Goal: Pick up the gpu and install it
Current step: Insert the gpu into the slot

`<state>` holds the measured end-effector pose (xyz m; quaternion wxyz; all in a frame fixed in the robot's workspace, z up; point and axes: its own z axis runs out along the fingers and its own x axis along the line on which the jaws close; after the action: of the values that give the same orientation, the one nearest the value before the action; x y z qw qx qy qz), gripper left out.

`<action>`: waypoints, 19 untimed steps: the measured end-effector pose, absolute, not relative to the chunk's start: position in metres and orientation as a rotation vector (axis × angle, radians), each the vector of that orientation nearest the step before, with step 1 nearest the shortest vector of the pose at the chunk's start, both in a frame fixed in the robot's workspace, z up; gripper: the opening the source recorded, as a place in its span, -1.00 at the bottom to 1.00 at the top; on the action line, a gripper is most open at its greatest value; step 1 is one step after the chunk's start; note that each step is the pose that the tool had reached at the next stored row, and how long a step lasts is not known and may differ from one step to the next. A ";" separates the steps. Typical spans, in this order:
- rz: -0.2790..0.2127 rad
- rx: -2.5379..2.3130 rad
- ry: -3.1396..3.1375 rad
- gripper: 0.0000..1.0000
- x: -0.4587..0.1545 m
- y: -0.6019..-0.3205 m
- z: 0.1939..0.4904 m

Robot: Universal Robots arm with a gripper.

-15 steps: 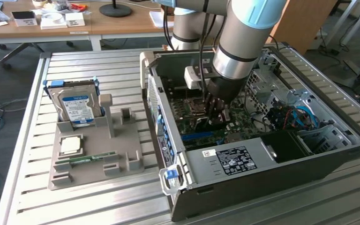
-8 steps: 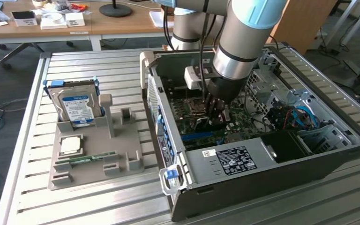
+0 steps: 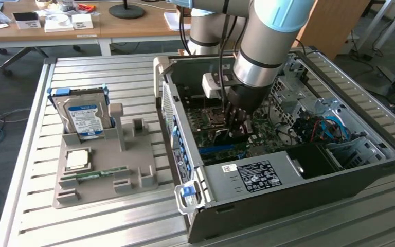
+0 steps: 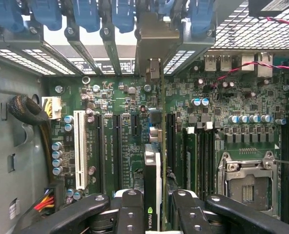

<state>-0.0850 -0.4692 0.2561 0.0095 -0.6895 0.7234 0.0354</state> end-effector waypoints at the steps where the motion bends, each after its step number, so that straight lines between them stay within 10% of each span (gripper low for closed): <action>1: 0.111 -2.153 2.259 -0.47 -0.085 -0.469 0.256; 19: 0.111 -2.153 2.259 -0.47 -0.086 -0.469 0.252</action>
<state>-0.0864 -0.4685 0.2524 0.0095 -0.6895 0.7234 0.0354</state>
